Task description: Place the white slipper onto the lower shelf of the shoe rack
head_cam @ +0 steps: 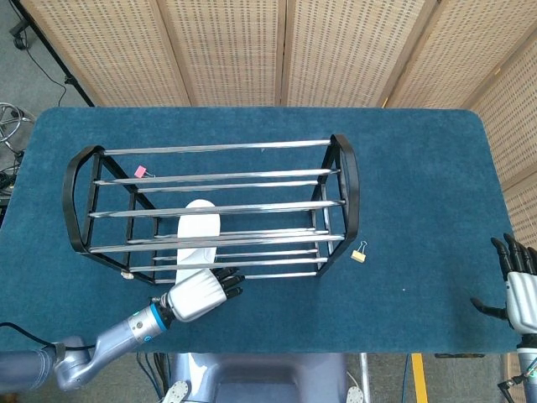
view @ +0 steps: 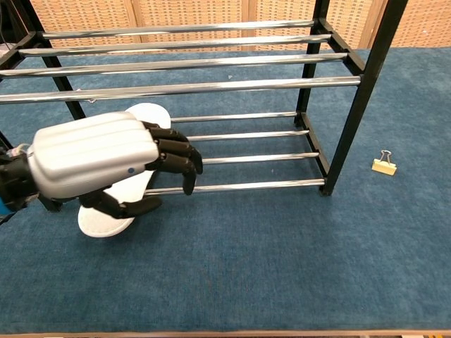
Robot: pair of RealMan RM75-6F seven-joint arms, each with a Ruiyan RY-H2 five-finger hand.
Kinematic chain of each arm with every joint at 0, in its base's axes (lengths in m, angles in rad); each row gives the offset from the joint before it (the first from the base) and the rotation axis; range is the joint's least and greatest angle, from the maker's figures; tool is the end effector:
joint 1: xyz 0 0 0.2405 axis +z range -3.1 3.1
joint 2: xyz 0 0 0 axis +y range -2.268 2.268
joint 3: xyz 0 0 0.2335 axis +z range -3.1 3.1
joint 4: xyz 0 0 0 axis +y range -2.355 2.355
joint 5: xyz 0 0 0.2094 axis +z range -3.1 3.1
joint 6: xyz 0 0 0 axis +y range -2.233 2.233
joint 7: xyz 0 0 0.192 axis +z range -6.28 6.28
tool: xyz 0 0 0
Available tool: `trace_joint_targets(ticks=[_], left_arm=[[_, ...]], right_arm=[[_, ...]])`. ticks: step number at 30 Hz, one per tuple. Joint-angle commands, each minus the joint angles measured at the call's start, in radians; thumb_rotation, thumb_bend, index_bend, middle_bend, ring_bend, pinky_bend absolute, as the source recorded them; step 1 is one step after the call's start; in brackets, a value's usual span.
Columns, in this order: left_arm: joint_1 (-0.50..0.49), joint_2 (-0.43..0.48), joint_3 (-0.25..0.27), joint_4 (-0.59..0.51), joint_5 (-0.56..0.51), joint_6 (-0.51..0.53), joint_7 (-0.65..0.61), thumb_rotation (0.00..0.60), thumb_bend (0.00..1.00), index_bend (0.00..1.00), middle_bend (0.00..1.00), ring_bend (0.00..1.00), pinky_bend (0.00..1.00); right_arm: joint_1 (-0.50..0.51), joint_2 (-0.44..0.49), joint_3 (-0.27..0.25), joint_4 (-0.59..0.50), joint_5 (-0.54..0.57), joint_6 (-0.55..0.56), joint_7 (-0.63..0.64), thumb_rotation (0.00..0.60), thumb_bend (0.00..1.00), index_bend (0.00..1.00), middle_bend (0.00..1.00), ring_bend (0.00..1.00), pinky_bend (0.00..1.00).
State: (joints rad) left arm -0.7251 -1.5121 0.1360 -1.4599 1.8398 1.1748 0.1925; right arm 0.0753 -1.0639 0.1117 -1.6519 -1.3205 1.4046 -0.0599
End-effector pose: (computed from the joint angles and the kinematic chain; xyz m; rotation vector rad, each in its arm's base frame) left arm -0.0900 0.2539 -0.0536 -2.3890 -0.3619 -1.1665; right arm -0.3191 -0.2342 0.1728 1.2592 -0.9476 0.7598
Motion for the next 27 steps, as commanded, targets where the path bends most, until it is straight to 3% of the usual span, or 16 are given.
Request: trace_joint_targets(ticks=[1,9,20,24,27], left_arm=[[0.023,0.031,0.084,0.073,0.128,0.138,-0.163,0.600,0.44,0.42,0.29,0.22,0.35],[0.117,0.104,0.177,0.170,0.230,0.364,-0.293,0.600,0.44,0.42,0.29,0.23,0.35],[0.287,0.147,0.251,0.399,0.241,0.587,-0.472,0.600,0.44,0.43,0.29,0.24,0.35],[0.347,0.145,0.246,0.471,0.215,0.653,-0.527,0.600,0.44,0.43,0.29,0.24,0.35],[0.422,0.159,0.210,0.503,0.112,0.700,-0.601,0.600,0.44,0.45,0.30,0.24,0.35]], right_arm=[[0.000,0.000,0.000,-0.001,0.001,0.000,0.000,0.600,0.00,0.00,0.00,0.00,0.00],[-0.002,0.001,-0.002,-0.008,-0.006,0.005,-0.005,0.600,0.00,0.00,0.00,0.00,0.00],[-0.001,-0.008,-0.013,-0.023,-0.026,0.012,-0.036,0.600,0.00,0.00,0.00,0.00,0.00],[0.000,-0.013,-0.017,-0.026,-0.029,0.011,-0.048,0.600,0.00,0.00,0.00,0.00,0.00],[-0.002,-0.012,-0.017,-0.029,-0.030,0.015,-0.050,0.600,0.00,0.00,0.00,0.00,0.00]])
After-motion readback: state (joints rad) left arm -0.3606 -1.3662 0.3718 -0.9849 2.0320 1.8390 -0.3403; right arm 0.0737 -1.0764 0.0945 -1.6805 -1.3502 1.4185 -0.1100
